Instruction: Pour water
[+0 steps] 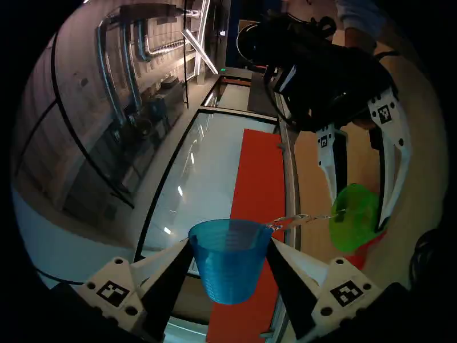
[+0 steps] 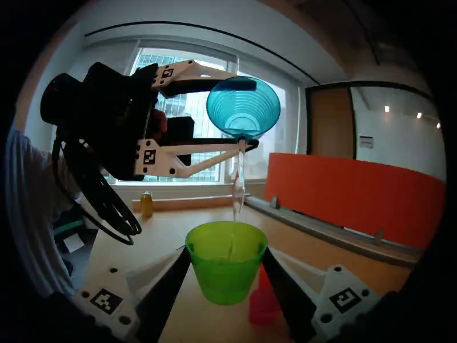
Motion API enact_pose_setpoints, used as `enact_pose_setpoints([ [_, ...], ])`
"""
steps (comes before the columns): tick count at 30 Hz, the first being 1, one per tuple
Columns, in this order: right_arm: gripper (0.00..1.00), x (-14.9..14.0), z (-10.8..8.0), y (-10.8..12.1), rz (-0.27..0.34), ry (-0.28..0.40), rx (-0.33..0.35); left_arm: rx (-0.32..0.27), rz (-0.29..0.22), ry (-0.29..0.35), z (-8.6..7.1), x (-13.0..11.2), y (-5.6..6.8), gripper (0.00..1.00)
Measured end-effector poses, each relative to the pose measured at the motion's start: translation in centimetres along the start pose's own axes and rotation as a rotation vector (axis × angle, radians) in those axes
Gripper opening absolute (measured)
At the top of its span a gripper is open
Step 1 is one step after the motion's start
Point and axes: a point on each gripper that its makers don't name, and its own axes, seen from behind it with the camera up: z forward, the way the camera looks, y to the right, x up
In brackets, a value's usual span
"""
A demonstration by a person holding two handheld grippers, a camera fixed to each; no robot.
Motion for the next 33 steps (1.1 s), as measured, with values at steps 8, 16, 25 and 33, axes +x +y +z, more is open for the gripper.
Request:
enact_pose_setpoints([
  [8,0.89,0.0,0.0,0.1,0.000,0.001,-0.002,0.006,0.061,0.001,-0.2,0.2,-0.1,0.86],
  [16,0.89,0.0,0.0,0.3,-0.001,0.002,-0.005,0.013,0.125,-0.001,-0.2,0.4,-0.1,0.86],
  [25,0.89,0.2,0.1,0.4,0.003,0.011,-0.007,0.025,0.212,0.005,-0.2,0.9,-0.5,0.86],
  [33,0.89,0.3,0.3,0.3,0.007,0.017,-0.008,0.033,0.291,0.017,-0.1,1.7,-0.4,0.86],
])
